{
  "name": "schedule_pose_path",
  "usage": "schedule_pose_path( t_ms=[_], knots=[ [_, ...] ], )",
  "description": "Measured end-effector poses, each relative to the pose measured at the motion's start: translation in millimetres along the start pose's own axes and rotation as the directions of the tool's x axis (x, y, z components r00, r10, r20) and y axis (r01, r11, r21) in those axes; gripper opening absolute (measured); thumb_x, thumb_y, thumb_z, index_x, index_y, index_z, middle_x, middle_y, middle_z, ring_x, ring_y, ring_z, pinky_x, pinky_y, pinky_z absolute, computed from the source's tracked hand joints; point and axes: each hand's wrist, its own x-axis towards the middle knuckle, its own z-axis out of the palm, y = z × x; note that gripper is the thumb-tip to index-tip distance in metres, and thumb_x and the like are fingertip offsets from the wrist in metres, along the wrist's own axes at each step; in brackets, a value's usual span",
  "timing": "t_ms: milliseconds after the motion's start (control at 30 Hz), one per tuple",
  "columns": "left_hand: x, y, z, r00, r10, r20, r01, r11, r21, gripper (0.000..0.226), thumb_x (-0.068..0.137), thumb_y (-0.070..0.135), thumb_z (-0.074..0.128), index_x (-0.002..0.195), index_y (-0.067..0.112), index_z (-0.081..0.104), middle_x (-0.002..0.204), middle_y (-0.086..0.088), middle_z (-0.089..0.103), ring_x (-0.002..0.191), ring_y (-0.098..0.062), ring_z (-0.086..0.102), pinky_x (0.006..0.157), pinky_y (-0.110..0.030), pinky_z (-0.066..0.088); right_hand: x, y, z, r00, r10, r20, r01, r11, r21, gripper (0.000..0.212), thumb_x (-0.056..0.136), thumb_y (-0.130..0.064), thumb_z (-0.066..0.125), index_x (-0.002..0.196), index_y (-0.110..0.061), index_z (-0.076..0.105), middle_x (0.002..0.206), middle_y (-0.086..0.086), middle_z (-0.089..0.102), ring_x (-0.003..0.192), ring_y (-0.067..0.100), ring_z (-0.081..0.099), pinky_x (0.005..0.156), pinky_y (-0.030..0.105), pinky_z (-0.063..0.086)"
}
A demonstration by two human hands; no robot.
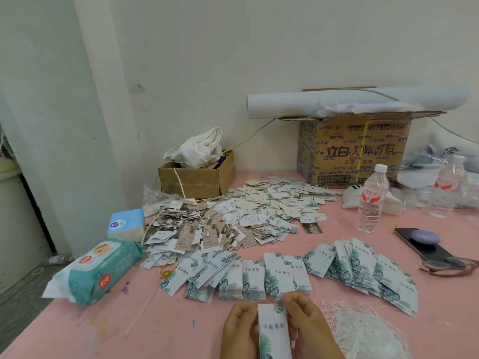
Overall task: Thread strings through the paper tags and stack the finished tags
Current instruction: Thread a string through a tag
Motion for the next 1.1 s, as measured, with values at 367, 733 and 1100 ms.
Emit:
schedule_pose_path(
  t_ms=[367, 733, 1100],
  knots=[
    [10.9, 8.7, -16.0, 0.960, 0.191, -0.205, -0.179, 0.981, 0.076, 0.010, 0.094, -0.009, 0.045, 0.086, -0.007, 0.050, 0.053, -0.014, 0.045, 0.051, -0.028, 0.055, 0.058, -0.037, 0.050, 7.8, -4.0, -5.5, 0.999, 0.008, -0.041, 0.004, 0.956, 0.293, 0.022, 0.088, 0.017, 0.048, 0.093, 0.003, 0.064, 0.066, 0.011, 0.067, 0.061, 0.016, 0.063, 0.050, 0.018, 0.054],
    [13.1, 0.8, -15.4, 0.905, 0.410, -0.114, -0.320, 0.832, 0.452, 0.012, 0.087, -0.010, 0.061, 0.078, -0.002, 0.062, 0.047, 0.003, 0.041, 0.043, -0.005, 0.037, 0.045, -0.014, 0.033, 3.9, -4.6, -1.9, 0.999, -0.023, 0.026, 0.012, 0.923, 0.384, 0.030, 0.076, 0.017, 0.054, 0.102, 0.004, 0.063, 0.092, 0.021, 0.073, 0.073, 0.019, 0.073, 0.059, 0.020, 0.057],
    [4.1, -3.2, -13.4, 0.900, 0.436, 0.025, -0.359, 0.705, 0.612, 0.024, 0.077, 0.006, 0.078, 0.063, 0.026, 0.076, 0.049, 0.006, 0.044, 0.049, -0.005, 0.037, 0.051, -0.018, 0.030, 1.3, -5.1, -1.6, 0.999, -0.047, -0.010, 0.048, 0.963, 0.266, 0.009, 0.084, 0.017, 0.051, 0.090, 0.010, 0.054, 0.083, 0.034, 0.068, 0.061, 0.028, 0.071, 0.052, 0.025, 0.057]
  ],
)
